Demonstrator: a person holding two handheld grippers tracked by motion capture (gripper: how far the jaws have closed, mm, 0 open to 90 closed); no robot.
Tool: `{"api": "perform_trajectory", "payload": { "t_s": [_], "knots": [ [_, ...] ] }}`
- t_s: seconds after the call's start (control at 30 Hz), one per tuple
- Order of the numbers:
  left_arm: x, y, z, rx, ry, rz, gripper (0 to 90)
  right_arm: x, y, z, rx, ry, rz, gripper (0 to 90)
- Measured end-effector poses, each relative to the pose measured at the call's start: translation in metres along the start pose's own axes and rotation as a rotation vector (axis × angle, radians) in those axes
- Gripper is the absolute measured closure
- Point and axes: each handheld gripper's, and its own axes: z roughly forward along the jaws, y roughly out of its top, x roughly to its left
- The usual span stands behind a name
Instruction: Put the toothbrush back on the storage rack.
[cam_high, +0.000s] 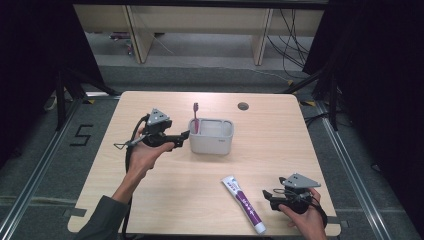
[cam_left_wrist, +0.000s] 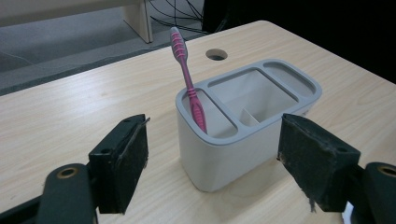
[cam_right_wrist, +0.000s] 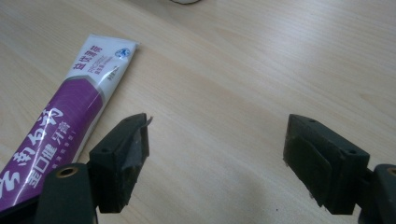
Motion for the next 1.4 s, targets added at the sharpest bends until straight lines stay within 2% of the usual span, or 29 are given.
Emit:
{"api": "perform_trajectory", "payload": {
  "t_s": [0.03, 0.07, 0.2, 0.23, 0.43, 0.67, 0.87, 0.9, 1.0, 1.17, 1.2, 1.4],
  "knots": [
    [0.0, -0.001, -0.002, -0.004, -0.001, -0.004, 23.6, 0.002, 0.0, 0.0, 0.012, 0.007, 0.03, 23.4],
    [0.0, -0.001, -0.002, -0.004, -0.001, -0.004, 23.6, 0.001, 0.0, 0.0, 0.005, -0.002, 0.016, 23.4],
    [0.0, -0.005, -0.006, -0.003, -0.017, -0.003, 22.7, 0.001, 0.0, -0.001, 0.003, -0.003, 0.014, 23.4],
    [-0.001, -0.008, -0.008, 0.001, -0.019, 0.0, 22.6, 0.003, 0.0, -0.001, 0.013, 0.007, 0.03, 23.4],
    [-0.001, -0.018, -0.011, 0.008, -0.034, -0.003, 22.3, 0.003, -0.001, -0.001, 0.012, 0.007, 0.027, 23.4],
    [-0.001, -0.026, -0.016, 0.007, -0.028, 0.002, 22.1, 0.003, -0.001, -0.001, 0.016, 0.006, 0.029, 23.4],
    [-0.001, -0.034, -0.021, -0.002, -0.016, 0.012, 22.2, 0.002, -0.001, 0.0, 0.008, -0.002, 0.012, 23.4],
    [-0.001, -0.034, -0.021, -0.002, -0.016, 0.012, 22.2, 0.003, -0.001, -0.001, 0.018, 0.004, 0.028, 23.4],
    [-0.002, -0.037, -0.022, -0.005, -0.026, 0.015, 22.1, 0.001, -0.001, 0.0, 0.007, -0.005, 0.006, 23.4],
    [-0.001, -0.043, -0.023, -0.008, -0.018, 0.021, 20.6, 0.001, 0.0, 0.0, 0.005, -0.001, 0.001, 23.4],
    [-0.001, -0.044, -0.023, -0.012, -0.02, 0.023, 20.6, 0.001, 0.0, 0.0, 0.011, 0.013, 0.008, 23.4],
    [-0.001, -0.05, -0.022, 0.0, -0.016, 0.027, 19.1, 0.001, 0.0, 0.0, 0.004, 0.001, -0.005, 23.4]
  ]
}}
